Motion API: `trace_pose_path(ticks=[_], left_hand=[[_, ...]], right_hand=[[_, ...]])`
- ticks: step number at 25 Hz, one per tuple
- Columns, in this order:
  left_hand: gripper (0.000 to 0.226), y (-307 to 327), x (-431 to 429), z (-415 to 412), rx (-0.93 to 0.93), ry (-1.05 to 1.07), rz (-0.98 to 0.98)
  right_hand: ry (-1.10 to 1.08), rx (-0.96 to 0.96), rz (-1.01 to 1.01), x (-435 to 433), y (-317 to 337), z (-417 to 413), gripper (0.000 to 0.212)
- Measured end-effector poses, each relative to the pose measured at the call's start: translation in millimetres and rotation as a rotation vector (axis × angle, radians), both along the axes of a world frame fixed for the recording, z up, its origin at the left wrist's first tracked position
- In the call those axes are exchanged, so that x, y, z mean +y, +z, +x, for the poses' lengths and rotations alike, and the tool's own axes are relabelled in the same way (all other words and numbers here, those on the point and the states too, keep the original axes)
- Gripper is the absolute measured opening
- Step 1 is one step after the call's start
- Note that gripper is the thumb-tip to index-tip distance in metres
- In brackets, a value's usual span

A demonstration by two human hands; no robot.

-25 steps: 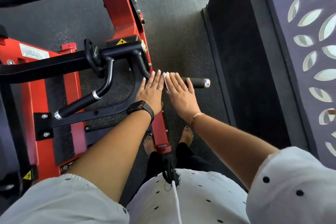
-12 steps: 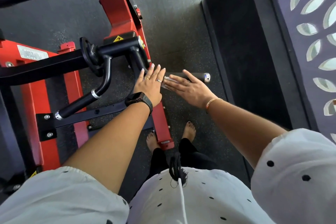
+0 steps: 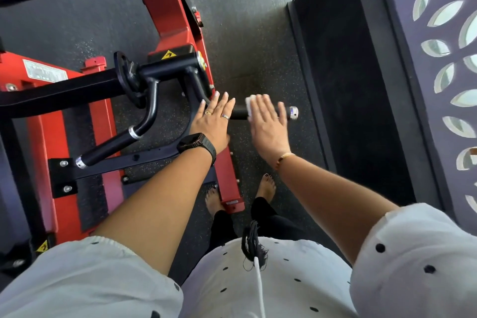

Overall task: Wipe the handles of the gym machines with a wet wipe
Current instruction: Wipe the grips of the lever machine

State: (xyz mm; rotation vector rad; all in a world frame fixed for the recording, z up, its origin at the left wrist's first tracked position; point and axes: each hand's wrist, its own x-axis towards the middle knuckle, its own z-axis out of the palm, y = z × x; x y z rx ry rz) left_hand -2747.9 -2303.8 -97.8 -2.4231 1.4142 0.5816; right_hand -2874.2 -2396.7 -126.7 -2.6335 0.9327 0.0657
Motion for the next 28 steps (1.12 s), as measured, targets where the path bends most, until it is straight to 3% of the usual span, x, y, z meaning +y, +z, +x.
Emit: trace_pose_path(ticks=[3, 10, 17, 21, 25, 28], left_hand=[[0.085, 1.0, -0.7, -0.9, -0.033, -0.021, 0.019], [0.082, 0.5, -3.2, -0.5, 0.016, 0.024, 0.018], [0.076, -4.0, 5.1, 9.9, 0.019, -0.056, -0.065], [0.067, -10.3, 16.6, 27.8, 0.016, 0.065, -0.128], [0.062, -10.2, 15.7, 28.1, 0.001, 0.065, -0.125], [0.064, -9.4, 11.3, 22.0, -0.012, 0.092, -0.117]], right_hand=[[0.223, 0.001, -0.027, 3.8, -1.2, 19.0, 0.048], [-0.068, 0.045, -0.05, -40.7, -13.8, -64.0, 0.05], [0.259, 0.054, -0.032, 4.7, 0.1, 2.8, 0.055], [0.237, 0.078, -0.075, -7.3, 4.8, 20.2, 0.053], [0.339, -0.023, -0.211, -6.2, 1.6, 0.1, 0.051], [0.263, -0.004, 0.036, -4.3, 19.4, 35.4, 0.042]])
